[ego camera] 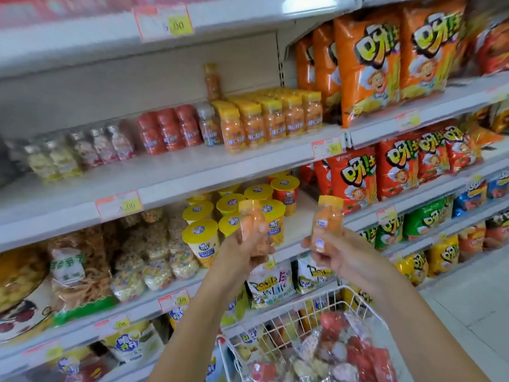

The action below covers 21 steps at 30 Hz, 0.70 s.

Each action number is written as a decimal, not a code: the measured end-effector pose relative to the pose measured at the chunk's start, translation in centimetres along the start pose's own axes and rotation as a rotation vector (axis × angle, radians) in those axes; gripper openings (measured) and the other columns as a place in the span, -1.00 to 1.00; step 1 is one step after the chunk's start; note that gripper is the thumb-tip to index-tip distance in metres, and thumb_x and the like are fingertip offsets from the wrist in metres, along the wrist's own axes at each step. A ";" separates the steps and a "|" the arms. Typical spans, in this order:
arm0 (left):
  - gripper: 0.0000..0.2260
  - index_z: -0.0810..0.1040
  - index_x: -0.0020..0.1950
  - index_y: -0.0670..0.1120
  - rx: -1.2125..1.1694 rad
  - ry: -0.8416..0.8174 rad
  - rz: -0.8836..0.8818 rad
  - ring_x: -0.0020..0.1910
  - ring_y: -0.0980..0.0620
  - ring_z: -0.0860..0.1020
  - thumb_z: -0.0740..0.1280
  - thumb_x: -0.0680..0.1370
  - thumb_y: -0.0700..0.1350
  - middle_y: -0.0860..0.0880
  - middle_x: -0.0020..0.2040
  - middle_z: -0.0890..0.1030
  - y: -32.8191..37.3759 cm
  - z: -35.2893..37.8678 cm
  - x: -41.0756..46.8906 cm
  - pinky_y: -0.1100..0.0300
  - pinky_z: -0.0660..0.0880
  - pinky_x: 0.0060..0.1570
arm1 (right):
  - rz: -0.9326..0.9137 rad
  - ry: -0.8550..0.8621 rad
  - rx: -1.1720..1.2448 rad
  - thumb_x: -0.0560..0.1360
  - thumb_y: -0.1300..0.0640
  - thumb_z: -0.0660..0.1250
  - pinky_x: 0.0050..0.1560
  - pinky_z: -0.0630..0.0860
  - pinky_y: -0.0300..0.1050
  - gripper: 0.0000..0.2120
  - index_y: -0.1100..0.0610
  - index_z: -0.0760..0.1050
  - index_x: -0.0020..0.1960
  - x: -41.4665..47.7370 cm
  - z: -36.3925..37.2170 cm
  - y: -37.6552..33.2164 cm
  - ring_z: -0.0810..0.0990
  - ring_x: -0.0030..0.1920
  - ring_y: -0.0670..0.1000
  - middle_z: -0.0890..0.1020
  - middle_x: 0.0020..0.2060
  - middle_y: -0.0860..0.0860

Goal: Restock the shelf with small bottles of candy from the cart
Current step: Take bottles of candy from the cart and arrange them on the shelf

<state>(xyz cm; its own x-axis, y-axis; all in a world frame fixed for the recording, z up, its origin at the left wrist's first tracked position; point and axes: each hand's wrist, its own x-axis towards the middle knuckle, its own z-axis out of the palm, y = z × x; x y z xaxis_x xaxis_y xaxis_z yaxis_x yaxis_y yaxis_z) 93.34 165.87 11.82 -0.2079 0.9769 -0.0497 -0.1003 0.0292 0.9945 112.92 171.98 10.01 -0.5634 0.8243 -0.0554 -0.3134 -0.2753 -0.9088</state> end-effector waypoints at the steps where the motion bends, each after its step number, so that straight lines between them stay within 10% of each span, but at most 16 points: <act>1: -0.59 0.54 0.03 -0.17 0.002 -0.003 0.023 -0.21 0.04 0.62 0.46 0.36 0.09 -0.09 -0.17 0.63 1.1 0.0 -0.1 0.18 0.52 -0.20 | -0.032 -0.007 -0.025 0.33 -0.03 0.51 -0.22 0.49 -0.17 -0.55 0.17 0.41 0.04 0.1 0.4 -0.9 0.58 -0.23 0.06 0.65 -0.20 0.14; 6: -0.70 0.56 0.05 -0.06 0.001 0.066 0.164 -0.08 0.01 0.65 0.46 0.39 0.02 0.01 -0.15 0.69 6.7 -1.2 0.3 0.04 0.52 0.06 | -0.167 0.004 -0.069 0.01 -0.02 0.68 -0.16 0.59 -0.15 -0.22 0.16 0.45 0.12 1.3 2.7 -5.7 0.66 -0.07 0.13 0.58 -0.04 0.21; 16: -0.89 0.53 -0.06 -0.17 -0.159 0.150 0.246 -0.24 0.03 0.64 0.30 0.55 -0.13 -0.06 -0.21 0.66 14.2 -2.8 2.6 0.14 0.61 -0.24 | -0.130 0.104 0.303 0.58 0.10 0.19 -0.11 0.57 0.01 -0.79 0.22 0.47 0.06 6.0 8.4 -12.7 0.56 -0.11 0.12 0.54 -0.10 0.19; 21: -0.66 0.51 0.09 -0.10 -0.085 0.069 0.272 -0.14 0.06 0.67 0.35 0.41 0.06 -0.01 -0.09 0.65 14.7 -3.8 3.6 0.08 0.59 -0.03 | -0.290 -0.005 -0.287 0.44 0.03 0.39 0.15 0.54 -0.01 -0.69 0.09 0.52 0.16 6.5 9.7 -13.2 0.64 0.07 0.01 0.66 0.06 0.04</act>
<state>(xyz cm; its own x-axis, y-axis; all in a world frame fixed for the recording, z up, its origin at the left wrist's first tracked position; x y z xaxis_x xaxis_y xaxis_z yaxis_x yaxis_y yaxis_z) 87.40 168.98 25.88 -0.3035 0.9296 0.2091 -0.1120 -0.2527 0.9610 106.00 176.16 25.69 -0.4870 0.8447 0.2220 -0.2345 0.1184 -0.9649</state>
